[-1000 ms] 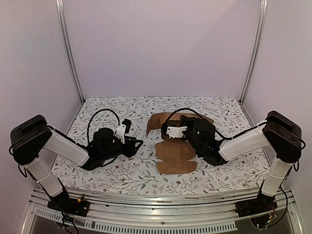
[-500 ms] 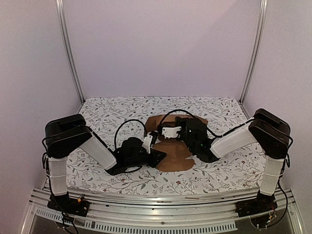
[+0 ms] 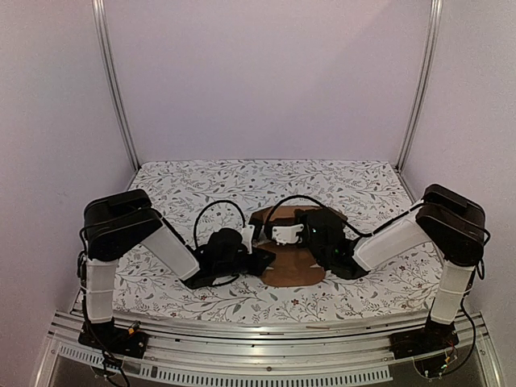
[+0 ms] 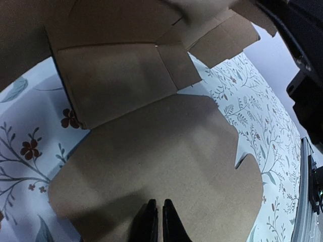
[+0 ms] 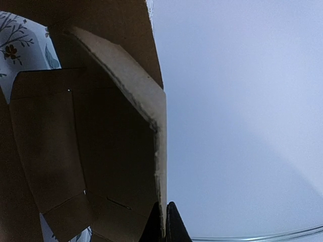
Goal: Fold the paper box
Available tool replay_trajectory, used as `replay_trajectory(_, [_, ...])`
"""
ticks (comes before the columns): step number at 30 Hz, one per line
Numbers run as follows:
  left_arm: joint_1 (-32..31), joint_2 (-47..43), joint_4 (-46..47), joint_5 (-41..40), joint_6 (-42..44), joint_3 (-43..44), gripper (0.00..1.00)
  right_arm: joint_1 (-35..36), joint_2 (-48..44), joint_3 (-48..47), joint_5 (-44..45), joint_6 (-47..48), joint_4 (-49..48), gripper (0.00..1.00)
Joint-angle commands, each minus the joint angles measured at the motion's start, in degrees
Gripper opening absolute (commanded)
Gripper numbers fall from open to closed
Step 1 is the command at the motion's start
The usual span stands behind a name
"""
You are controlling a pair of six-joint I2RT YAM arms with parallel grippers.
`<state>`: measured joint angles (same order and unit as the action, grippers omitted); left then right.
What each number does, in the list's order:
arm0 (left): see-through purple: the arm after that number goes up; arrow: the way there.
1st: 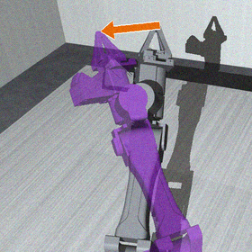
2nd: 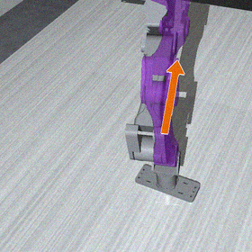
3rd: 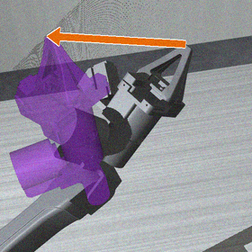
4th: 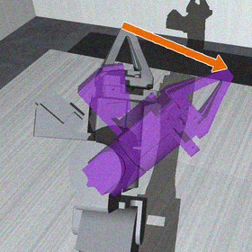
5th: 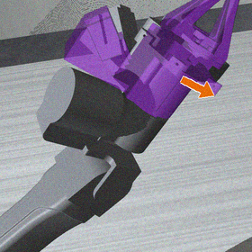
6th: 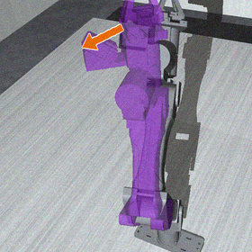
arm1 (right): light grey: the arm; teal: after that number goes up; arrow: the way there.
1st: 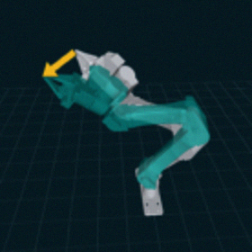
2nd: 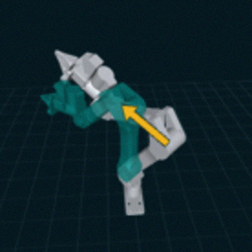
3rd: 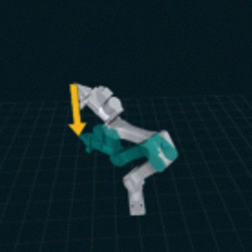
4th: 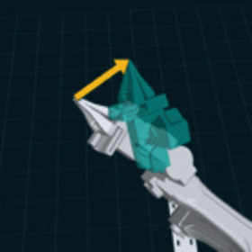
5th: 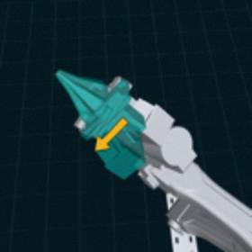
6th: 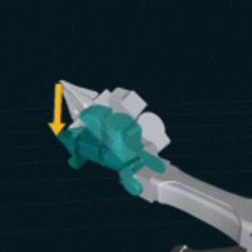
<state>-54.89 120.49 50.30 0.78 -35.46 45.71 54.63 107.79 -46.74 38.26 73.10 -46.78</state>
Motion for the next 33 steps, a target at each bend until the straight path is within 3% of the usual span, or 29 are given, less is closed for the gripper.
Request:
replay_trajectory(1, [-0.48, 1.93, -0.99, -0.60, -0.23, -0.61, 0.06, 1.26, -0.59, 1.77, 2.68, -1.94, -0.01, 0.00])
replay_trajectory(7, [-0.61, -1.17, 2.36, -0.62, 3.02, -3.49, 0.09, 1.78, -0.26, 2.11, 3.75, -2.39, -0.15, 0.00])
replay_trajectory(10, [-1.20, -7.73, 3.24, 5.82, 9.39, -6.97, 0.20, 1.76, 0.21, 1.95, 3.73, -2.37, -0.30, 0.00])
replay_trajectory(13, [-1.47, -18.94, -2.71, 9.23, 15.90, -11.09, 0.30, 1.75, 0.53, 1.92, 3.75, -1.87, -0.82, 0.00])
replay_trajectory(19, [2.00, -35.99, -18.83, -0.15, 20.99, -17.12, 0.44, 1.78, 0.50, 2.35, 3.75, -1.65, -1.25, 0.00])
replay_trajectory(22, [8.47, -39.22, -18.71, -4.13, 18.76, -19.73, 0.48, 1.74, 0.41, 2.45, 3.92, -1.61, -1.38, 0.00])
replay_trajectory(27, [14.01, -35.84, -19.05, -4.85, 18.94, -17.00, 0.58, 1.79, 0.27, 2.54, 4.19, -1.58, -1.35, 0.00])
replay_trajectory(33, [14.46, -22.41, -16.59, 6.58, 23.17, -7.49, 0.64, 1.92, 0.23, 2.49, 4.19, -1.47, -1.29, 0.00])
